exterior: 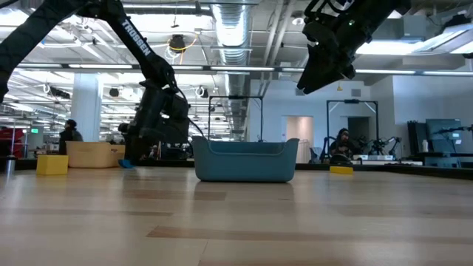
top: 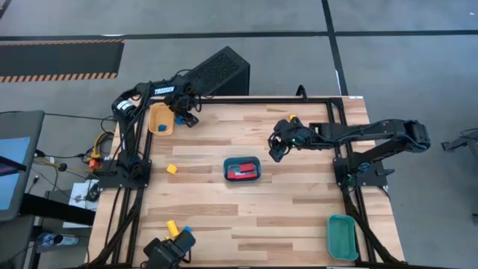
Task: Sort & place blocks by color
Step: Put the top blue block into the yellow bin, then put the blue block into the yellow bin
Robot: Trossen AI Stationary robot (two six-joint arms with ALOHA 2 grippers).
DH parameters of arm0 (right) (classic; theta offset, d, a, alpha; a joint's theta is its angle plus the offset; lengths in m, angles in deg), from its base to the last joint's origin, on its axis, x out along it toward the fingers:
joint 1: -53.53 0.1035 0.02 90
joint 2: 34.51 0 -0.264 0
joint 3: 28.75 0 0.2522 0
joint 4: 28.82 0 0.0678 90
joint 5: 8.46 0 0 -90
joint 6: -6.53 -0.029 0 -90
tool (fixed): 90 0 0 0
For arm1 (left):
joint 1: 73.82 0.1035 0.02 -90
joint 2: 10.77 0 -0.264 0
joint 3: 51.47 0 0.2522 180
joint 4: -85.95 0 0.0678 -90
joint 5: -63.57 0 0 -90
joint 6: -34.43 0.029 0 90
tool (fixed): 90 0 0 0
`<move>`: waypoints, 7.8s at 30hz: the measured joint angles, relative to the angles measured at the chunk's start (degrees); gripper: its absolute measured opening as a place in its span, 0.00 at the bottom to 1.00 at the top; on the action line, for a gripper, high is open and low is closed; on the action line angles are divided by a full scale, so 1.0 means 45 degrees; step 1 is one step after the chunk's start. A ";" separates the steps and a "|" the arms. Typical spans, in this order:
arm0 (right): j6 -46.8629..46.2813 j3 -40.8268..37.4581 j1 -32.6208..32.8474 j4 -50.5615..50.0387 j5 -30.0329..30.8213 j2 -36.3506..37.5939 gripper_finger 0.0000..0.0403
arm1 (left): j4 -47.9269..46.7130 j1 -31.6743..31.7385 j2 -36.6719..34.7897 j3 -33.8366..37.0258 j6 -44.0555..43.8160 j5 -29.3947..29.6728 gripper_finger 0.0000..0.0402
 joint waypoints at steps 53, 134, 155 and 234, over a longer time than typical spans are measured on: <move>-0.6916 0.0005 0.2135 0.2676 -0.1870 -0.0034 0.42 | 0.2389 -0.0060 -0.8039 0.5992 -0.3176 0.1681 0.46; 0.6886 1.7721 0.5392 0.2891 -0.3439 -1.6895 0.62 | 0.0120 -1.7712 -1.9696 0.8699 -1.3724 0.3690 0.20; 0.7554 1.8365 0.5109 0.3844 -0.6499 -1.9332 0.66 | 0.3310 -1.7712 -1.8739 0.8694 -1.3258 0.4354 0.21; 1.1620 1.8374 -0.0781 -0.4245 -0.6763 -1.2815 0.19 | 0.7101 -1.4096 -1.4723 0.8121 -0.6726 0.7724 0.34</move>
